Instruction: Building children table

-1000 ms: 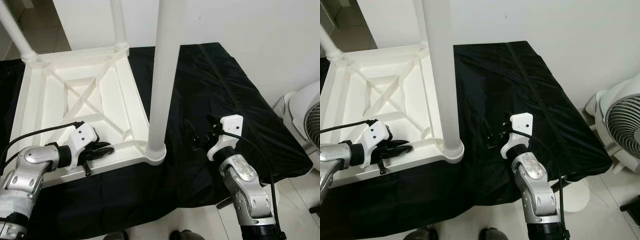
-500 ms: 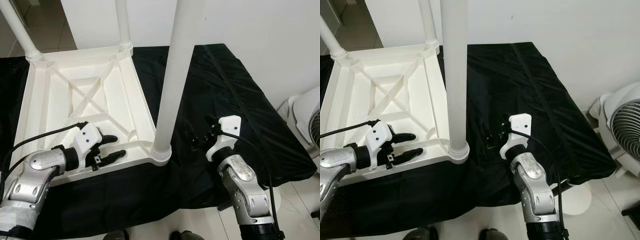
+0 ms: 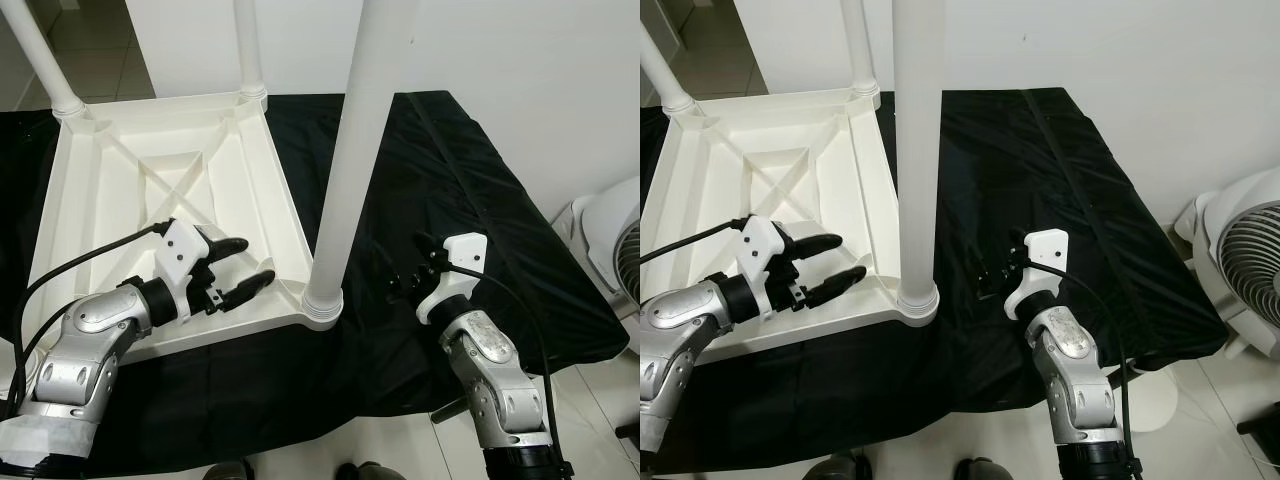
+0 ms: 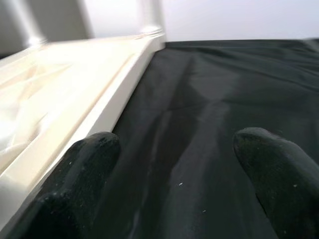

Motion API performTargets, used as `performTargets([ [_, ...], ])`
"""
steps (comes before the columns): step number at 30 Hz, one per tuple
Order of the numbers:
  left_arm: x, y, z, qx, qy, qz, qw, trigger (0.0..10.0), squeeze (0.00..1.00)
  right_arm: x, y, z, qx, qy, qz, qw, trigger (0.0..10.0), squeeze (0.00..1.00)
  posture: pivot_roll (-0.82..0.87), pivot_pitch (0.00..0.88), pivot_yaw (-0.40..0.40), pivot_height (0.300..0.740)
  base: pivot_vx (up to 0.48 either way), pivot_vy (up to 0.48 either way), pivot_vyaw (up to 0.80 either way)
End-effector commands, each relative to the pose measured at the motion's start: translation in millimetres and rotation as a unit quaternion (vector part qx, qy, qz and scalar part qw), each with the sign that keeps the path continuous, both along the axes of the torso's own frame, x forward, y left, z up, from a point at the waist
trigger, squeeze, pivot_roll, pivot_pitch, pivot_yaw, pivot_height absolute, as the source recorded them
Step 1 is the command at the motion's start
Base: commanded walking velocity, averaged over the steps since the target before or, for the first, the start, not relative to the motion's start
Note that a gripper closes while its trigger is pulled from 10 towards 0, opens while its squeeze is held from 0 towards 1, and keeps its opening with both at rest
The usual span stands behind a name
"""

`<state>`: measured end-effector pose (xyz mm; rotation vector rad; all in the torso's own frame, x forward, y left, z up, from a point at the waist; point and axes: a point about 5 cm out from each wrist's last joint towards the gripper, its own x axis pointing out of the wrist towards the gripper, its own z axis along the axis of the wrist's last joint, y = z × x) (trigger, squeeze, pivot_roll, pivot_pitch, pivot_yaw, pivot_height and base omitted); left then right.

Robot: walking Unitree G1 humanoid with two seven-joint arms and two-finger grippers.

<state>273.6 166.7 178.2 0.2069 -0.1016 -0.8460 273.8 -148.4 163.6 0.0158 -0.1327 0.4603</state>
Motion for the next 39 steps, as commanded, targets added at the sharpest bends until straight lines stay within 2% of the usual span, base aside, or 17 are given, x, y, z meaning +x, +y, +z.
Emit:
performTargets([
  [1, -3.4, 4.5, -0.9, -0.01, 0.0, 0.061, 0.998, 10.0, 0.0, -7.5, -6.1, -3.0, -0.015, 0.009, 0.049, 0.999, 10.0, 0.0, 0.12, 0.083, -0.032, 0.74, 0.0, 0.0, 0.0],
  [4, -5.1, 4.8, -0.4, -0.017, 0.001, 0.075, 0.997, 10.0, 0.0, -10.1, -8.9, -3.3, -0.022, 0.012, 0.066, 0.997, 10.0, 0.0, 0.12, 0.083, -0.032, 0.74, 0.0, 0.0, 0.0],
  [5, -10.6, 7.9, 1.2, -0.018, 0.003, 0.103, 0.995, 10.0, 0.0, -13.2, -18.5, -2.6, -0.039, 0.024, 0.103, 0.994, 10.0, 0.0, 0.12, 0.08, -0.04, 0.74, 0.0, 0.0, 0.0],
  [7, -10.6, 7.9, 1.2, -0.018, 0.003, 0.103, 0.995, 10.0, 0.0, -13.2, -18.5, -2.6, -0.039, 0.024, 0.103, 0.994, 10.0, 0.0, 0.12, 0.08, -0.04, 0.74, 0.0, 0.0, 0.0],
  [11, -17.5, 9.0, -0.2, -0.02, 0.009, 0.123, 0.992, 10.0, 0.0, -12.9, -26.2, 0.4, -0.066, 0.023, 0.139, 0.988, 10.0, 0.0, 0.12, 0.078, -0.046, 0.74, 0.0, 0.0, 0.0],
  [14, -19.9, 6.1, -5.3, -0.013, 0.003, 0.153, 0.988, 10.0, 0.0, -10.0, -23.9, 1.8, -0.077, 0.023, 0.174, 0.981, 10.0, 0.0, 0.13, 0.074, -0.052, 0.74, 0.0, 0.0, 0.0],
  [15, -19.9, 4.8, -8.3, -0.009, 0.0, 0.178, 0.984, 10.0, 0.0, -8.8, -19.3, 1.5, -0.082, 0.025, 0.202, 0.976, 10.0, 0.0, 0.13, 0.072, -0.054, 0.74, 0.0, 0.0, 0.0],
  [20, -19.6, 4.6, -9.1, -0.01, 0.001, 0.185, 0.983, 10.0, 0.0, -8.7, -17.7, 1.0, -0.084, 0.026, 0.21, 0.974, 10.0, 0.0, 0.13, 0.072, -0.054, 0.74, 0.0, 0.0, 0.0],
  [23, -18.1, 4.9, -13.4, -0.029, 0.022, 0.246, 0.969, 10.0, 0.0, -6.3, -6.6, -0.4, -0.092, 0.029, 0.267, 0.959, 10.0, 0.0, 0.14, 0.063, -0.056, 0.74, 0.0, 0.0, 0.0],
  [27, -18.1, 4.9, -13.4, -0.029, 0.022, 0.246, 0.969, 10.0, 0.0, -6.3, -6.6, -0.4, -0.092, 0.029, 0.267, 0.959, 10.0, 0.0, 0.14, 0.063, -0.056, 0.74, 0.0, 0.0, 0.0],
  [29, -19.2, 4.8, -16.9, -0.04, 0.044, 0.256, 0.965, 10.0, 0.0, -4.1, -1.3, -1.2, -0.095, 0.032, 0.295, 0.95, 10.0, 0.0, 0.16, 0.055, -0.064, 0.74, 0.0, 0.0, 0.0],
  [31, -19.2, 4.8, -16.9, -0.04, 0.044, 0.256, 0.965, 10.0, 0.0, -4.1, -1.3, -1.2, -0.095, 0.032, 0.295, 0.95, 10.0, 0.0, 0.16, 0.055, -0.064, 0.74, 0.0, 0.0, 0.0],
  [33, -21.5, 2.4, -19.6, -0.036, 0.054, 0.244, 0.967, 10.0, 0.0, -1.3, 3.9, -2.0, -0.095, 0.036, 0.317, 0.943, 10.0, 0.0, 0.16, 0.05, -0.069, 0.74, 0.0, 0.0, 0.0],
  [39, -26.3, -9.0, -23.2, -0.018, 0.052, 0.225, 0.973, 10.0, 0.0, 5.2, 12.7, -3.7, -0.093, 0.034, 0.341, 0.935, 10.0, 0.0, 0.17, 0.04, -0.077, 0.74, 0.0, 0.0, 0.0],
])
